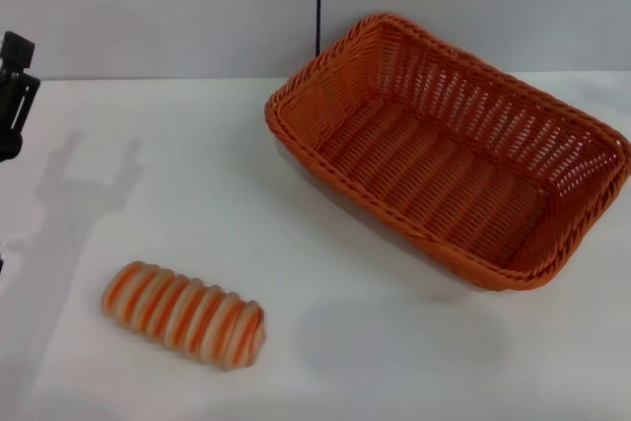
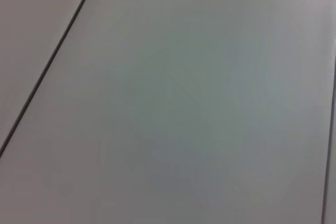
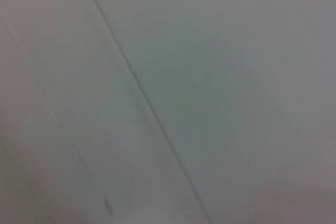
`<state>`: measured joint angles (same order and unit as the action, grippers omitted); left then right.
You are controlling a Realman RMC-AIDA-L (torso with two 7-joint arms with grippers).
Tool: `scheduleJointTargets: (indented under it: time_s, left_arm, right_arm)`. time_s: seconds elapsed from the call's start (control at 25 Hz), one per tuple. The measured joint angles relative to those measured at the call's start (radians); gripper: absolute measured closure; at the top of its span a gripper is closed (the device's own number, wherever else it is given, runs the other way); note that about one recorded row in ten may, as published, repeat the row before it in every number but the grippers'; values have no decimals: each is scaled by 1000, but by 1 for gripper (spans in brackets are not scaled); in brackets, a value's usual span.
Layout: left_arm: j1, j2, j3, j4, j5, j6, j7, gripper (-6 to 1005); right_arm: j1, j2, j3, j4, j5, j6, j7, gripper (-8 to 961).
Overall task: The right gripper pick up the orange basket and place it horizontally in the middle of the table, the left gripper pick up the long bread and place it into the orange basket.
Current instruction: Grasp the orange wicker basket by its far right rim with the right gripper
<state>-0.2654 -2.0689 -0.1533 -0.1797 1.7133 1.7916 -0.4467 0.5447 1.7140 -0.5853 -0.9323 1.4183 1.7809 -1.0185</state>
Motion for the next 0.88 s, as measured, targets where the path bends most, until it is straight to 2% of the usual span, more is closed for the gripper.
scheduleJointTargets:
  time_s: [0.16,0.24,0.48,0.8,0.84,0.88]
  left_arm:
    - [1,0,5,-1,0,-1,0,155]
    - [4,0,11,-2,0,-4,0,155]
    - [8,0,12,-1,0,-9,0,155]
    - [13,-2,13,-1,0,-11,0,156]
    - [14,-2,14,-1,0,-11,0,156]
    - [14,-2,14,-1,0,-11,0,156]
  right_arm:
    - [98,-22,-32,16,-202,17,56,235]
    - [160,-25,-48,52,-318,23,73,235]
    - [246,-29,-64,152,-461,24,77,235]
    - [290,11,-67,168,-621,-15,76,234]
    - [292,22,-67,169,-652,-33,74,234]
    - [292,22,-67,169,-652,-33,74,234]
